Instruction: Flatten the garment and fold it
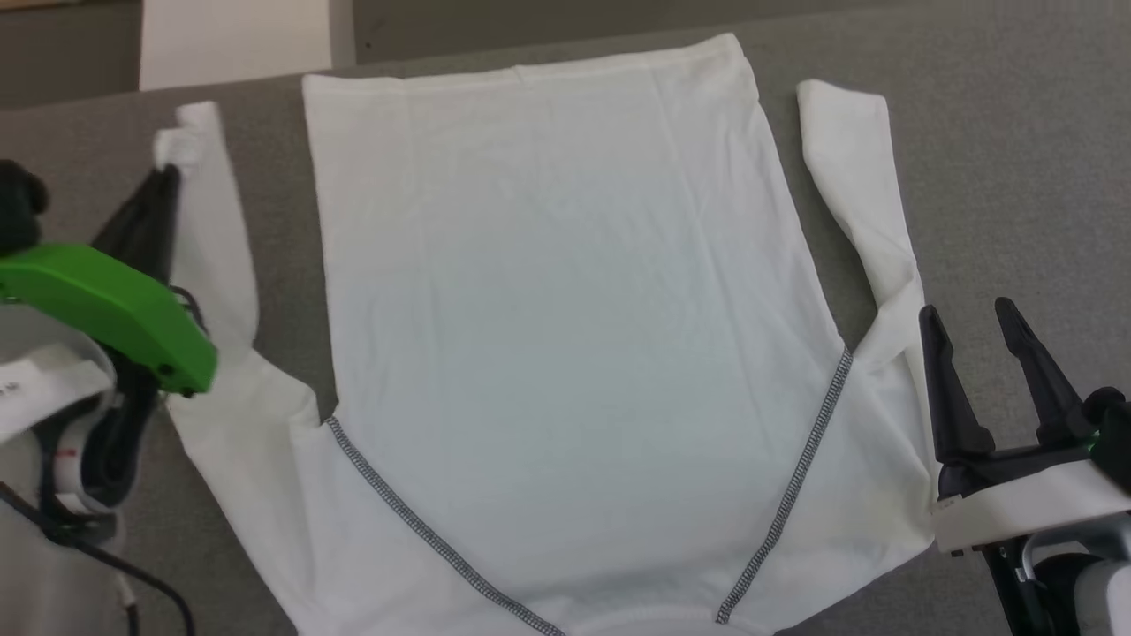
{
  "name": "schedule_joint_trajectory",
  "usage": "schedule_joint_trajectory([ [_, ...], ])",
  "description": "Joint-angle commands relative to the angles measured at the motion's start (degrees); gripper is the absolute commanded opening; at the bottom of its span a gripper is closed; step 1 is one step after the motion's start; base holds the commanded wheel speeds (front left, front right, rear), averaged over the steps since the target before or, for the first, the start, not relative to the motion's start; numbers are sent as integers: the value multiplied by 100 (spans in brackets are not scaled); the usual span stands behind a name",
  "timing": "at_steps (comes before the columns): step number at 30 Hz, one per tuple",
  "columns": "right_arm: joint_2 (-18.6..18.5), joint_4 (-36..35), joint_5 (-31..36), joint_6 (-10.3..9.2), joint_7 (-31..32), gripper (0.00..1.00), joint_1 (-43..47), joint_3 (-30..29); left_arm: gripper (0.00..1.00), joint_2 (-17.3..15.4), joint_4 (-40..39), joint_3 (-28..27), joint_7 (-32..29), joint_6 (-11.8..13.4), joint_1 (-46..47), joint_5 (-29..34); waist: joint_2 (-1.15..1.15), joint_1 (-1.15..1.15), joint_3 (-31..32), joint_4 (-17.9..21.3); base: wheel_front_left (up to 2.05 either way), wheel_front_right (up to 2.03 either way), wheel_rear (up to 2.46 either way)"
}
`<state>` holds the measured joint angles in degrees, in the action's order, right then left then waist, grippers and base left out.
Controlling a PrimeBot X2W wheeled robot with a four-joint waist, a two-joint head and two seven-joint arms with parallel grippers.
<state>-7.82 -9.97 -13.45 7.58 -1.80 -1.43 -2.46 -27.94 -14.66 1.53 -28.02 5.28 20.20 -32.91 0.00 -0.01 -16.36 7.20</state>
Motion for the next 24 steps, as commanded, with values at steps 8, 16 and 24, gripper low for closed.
schedule_joint_trajectory([
  [8,104,-186,52,-9,165,100,219,-54,0,826,-740,1072,-182,129,67,62,0,1,688,-447,0,0,0],
  [16,145,-218,-8,-9,222,100,239,40,0,2003,483,2097,146,66,795,120,0,1,665,-375,0,0,0],
  [24,169,-106,-75,-9,188,100,139,148,0,2479,2168,3135,551,-167,1469,23,0,1,499,-128,0,0,0],
])
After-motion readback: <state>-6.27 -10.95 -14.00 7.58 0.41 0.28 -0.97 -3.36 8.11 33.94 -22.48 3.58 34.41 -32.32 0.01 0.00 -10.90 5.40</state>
